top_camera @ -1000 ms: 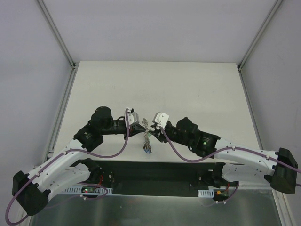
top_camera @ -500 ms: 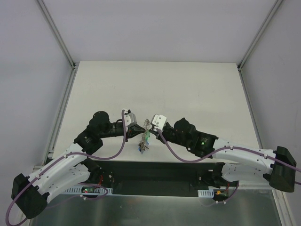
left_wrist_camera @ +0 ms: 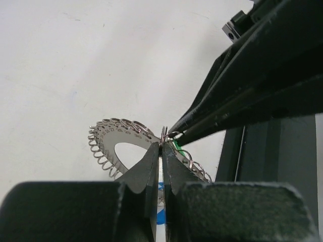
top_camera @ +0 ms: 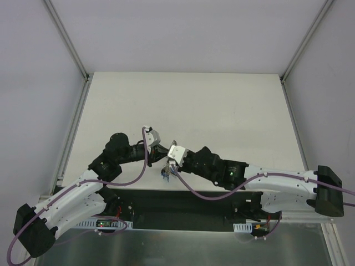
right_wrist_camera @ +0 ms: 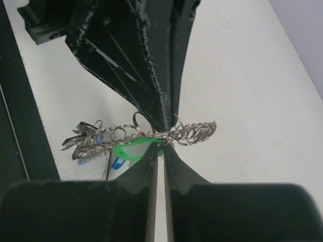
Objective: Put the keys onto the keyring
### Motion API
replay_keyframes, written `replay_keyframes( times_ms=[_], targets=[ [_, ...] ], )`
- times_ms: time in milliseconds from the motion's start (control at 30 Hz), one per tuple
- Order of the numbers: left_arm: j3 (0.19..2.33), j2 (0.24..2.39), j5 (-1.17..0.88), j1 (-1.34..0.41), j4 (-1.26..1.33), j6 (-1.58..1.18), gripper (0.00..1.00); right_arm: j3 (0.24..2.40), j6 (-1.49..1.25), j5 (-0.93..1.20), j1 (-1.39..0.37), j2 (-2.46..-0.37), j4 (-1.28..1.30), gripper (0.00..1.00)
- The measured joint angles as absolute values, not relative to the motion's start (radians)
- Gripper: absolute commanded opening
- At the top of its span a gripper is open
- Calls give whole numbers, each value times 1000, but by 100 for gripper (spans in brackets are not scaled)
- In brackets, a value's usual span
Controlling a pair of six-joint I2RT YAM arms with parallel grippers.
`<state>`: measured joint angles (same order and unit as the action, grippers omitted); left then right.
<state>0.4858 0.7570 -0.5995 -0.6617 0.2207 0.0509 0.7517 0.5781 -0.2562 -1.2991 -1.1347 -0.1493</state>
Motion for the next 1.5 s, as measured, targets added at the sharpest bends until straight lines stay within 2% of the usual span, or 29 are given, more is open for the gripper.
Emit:
replay_keyframes(
  times_ms=[100,200,467,633,967,1133,1500],
  targets=[
    [479,757,-588,-662,235,40,0,774,591,-263,-1330,-1160,-130,31],
    [477,751,-588,-662,249,40,0,780,592,-249,-1341,-1156,-112,38],
    [477,733,-590,-668,287,54,0,780,562,-175,-1309,-996,-67,45],
    [477,732,-596,-668,307,65,0,779,504,-96,-1209,-938,-79,45],
    [465,720,-637,-668,346,68,0,750,400,253,-971,-974,-123,42],
    [462,720,-659,-668,361,68,0,749,374,371,-945,-1001,-161,41],
    [461,720,-684,-668,364,68,0,746,335,491,-889,-1045,-221,38]
  ],
)
